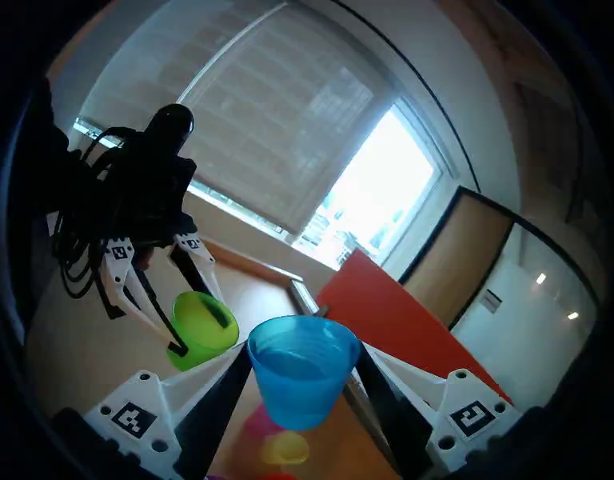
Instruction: Pour water
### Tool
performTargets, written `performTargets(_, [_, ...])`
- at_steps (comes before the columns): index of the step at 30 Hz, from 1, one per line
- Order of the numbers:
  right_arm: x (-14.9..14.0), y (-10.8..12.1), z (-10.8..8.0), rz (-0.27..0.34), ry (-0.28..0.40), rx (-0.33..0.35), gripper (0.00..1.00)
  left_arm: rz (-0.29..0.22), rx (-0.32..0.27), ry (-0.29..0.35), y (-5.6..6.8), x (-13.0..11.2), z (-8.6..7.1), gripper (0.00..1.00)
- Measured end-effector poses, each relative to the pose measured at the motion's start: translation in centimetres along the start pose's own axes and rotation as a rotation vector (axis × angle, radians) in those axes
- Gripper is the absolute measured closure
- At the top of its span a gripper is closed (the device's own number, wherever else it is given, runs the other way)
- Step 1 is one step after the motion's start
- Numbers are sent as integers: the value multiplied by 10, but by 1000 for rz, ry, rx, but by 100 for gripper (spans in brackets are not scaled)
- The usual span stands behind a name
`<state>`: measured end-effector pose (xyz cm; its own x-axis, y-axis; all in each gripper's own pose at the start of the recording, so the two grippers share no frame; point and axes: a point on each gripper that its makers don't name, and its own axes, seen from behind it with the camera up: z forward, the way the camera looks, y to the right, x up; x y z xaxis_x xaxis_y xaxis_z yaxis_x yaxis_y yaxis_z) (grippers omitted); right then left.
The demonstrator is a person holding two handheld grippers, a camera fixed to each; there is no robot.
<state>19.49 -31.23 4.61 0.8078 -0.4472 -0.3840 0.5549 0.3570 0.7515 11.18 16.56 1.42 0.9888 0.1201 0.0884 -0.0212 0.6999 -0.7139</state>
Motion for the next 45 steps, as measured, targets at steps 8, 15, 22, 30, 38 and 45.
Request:
performTargets(8, [4, 0, 7, -49, -4, 6, 7, -6, -2, 6, 1, -1, 1, 13])
performTargets(15, [8, -2, 14, -100, -6, 14, 7, 1, -9, 3, 6, -2, 1, 13])
performTargets(22, [12, -3, 19, -137, -10, 19, 8, 5, -13, 3, 8, -3, 1, 13])
performTargets(30, [14, -2, 24, -179, -13, 21, 8, 3, -15, 4, 8, -4, 1, 13])
performTargets(38, [19, 0, 28, -220, -13, 21, 7, 2, -19, 4, 10, -3, 1, 13])
performTargets(45, [23, 1, 32, -248, -12, 22, 7, 2, -22, 6, 12, -5, 1, 13])
